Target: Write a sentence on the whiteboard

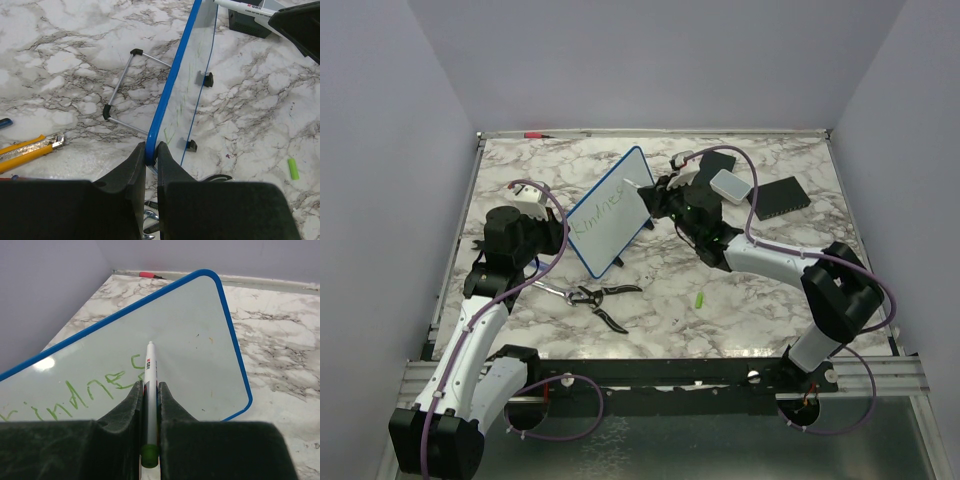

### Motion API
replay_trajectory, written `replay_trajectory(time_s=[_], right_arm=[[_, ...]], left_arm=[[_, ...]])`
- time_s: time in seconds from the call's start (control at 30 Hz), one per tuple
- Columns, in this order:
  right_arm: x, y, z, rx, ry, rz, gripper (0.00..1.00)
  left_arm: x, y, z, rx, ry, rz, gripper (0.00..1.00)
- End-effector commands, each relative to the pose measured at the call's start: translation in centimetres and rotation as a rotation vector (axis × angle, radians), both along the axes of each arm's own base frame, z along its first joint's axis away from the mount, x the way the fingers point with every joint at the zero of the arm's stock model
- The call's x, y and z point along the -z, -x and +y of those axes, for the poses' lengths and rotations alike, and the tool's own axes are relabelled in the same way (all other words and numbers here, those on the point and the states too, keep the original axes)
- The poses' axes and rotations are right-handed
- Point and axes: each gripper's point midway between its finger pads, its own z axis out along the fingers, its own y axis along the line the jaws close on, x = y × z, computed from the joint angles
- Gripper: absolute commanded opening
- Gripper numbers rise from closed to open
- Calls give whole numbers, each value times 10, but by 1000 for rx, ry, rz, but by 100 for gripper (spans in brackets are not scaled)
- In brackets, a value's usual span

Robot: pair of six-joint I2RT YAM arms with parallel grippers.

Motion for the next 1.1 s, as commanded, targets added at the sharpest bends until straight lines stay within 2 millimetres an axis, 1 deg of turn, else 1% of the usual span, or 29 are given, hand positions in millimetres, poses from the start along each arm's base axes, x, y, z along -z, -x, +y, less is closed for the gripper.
replay_trajectory(time_s=[0.0,0.33,0.67,0.93,1.07], right_arm=[[-1,-8,7,-11,8,-14,1],[5,-6,10,-41,29,-11,1],[13,7,15,-108,38,1,1],[22,10,13,-108,43,22,1],[29,7,8,-77,49,41,1]], left_arm=[[3,3,1,-1,-18,1,3],[3,3,1,-2,-19,-1,3],[3,2,2,-2,-19,1,3],[4,2,1,-2,-18,2,3],[4,2,1,-1,-19,3,3]])
